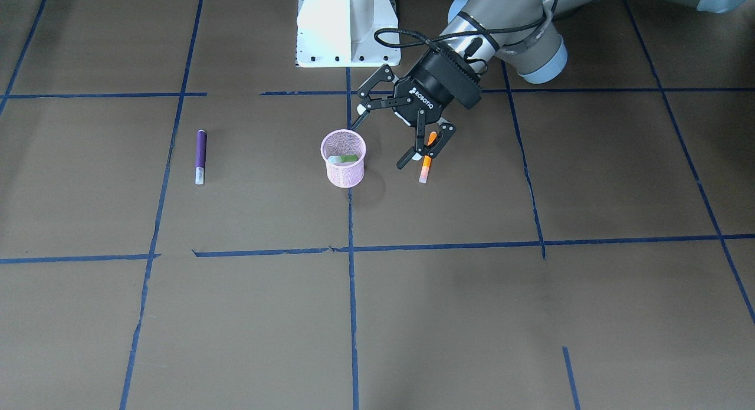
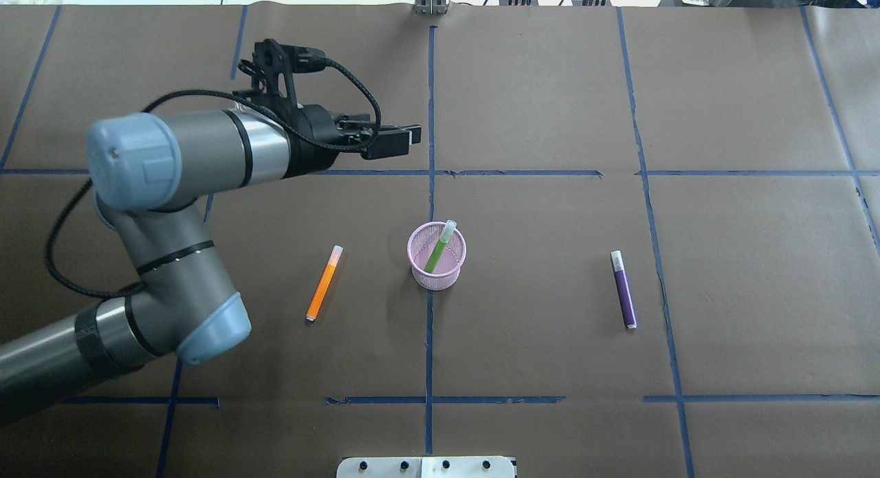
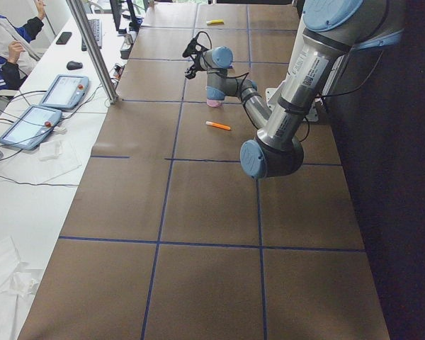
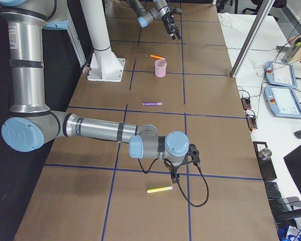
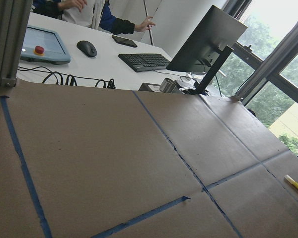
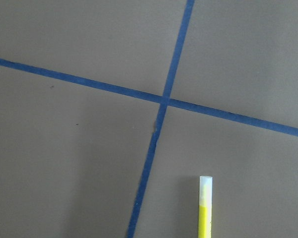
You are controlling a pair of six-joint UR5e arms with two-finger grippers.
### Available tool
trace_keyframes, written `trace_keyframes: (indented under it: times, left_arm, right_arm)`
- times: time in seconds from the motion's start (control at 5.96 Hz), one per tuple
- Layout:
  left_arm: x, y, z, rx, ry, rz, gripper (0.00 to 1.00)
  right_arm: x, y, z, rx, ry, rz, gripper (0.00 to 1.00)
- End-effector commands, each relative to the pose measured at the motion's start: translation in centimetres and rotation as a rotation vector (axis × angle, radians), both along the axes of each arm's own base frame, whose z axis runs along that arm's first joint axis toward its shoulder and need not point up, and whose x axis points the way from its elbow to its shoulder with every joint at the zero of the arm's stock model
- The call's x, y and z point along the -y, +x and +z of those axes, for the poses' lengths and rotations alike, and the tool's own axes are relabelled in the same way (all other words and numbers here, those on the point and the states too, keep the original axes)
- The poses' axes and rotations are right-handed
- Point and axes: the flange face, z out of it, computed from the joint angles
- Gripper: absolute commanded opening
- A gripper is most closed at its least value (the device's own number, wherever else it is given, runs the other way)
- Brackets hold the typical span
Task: Collect pens into pen holder
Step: 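Withdraw the left gripper up and away from the pink cup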
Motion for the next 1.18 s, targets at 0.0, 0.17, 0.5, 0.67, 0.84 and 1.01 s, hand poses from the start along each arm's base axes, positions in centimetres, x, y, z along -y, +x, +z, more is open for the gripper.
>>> trace_keyframes:
  times: [0.0, 0.17, 0.5, 0.67, 0.84, 1.01]
  left_arm:
    - [2.6, -4.8, 1.0, 0.091, -0.085, 0.078, 1.0]
    - [4.2, -8.6, 1.7, 0.137, -0.142, 0.126, 1.0]
    - [4.7, -10.3, 2.8, 0.145, -0.159, 0.141, 1.0]
    - [4.7, -10.2, 2.8, 0.146, -0.159, 0.141, 1.0]
    - [4.8, -10.2, 2.9, 0.147, -0.16, 0.138, 1.0]
    - [4.8, -10.2, 2.9, 0.148, -0.161, 0.137, 1.0]
  right_arm:
    - [-1.3, -0.9, 7.0, -0.093, 0.0, 0.001, 1.0]
    - [-1.2, -2.7, 7.5, -0.092, -0.042, 0.029, 1.0]
    - [-1.2, -6.4, 8.0, -0.073, -0.036, 0.047, 1.0]
    - [-1.4, -6.9, 8.4, -0.076, -0.04, 0.036, 1.0]
    - [-1.3, -7.0, 8.4, -0.076, -0.039, 0.032, 1.0]
    - [-1.3, -7.1, 8.6, -0.076, -0.04, 0.024, 1.0]
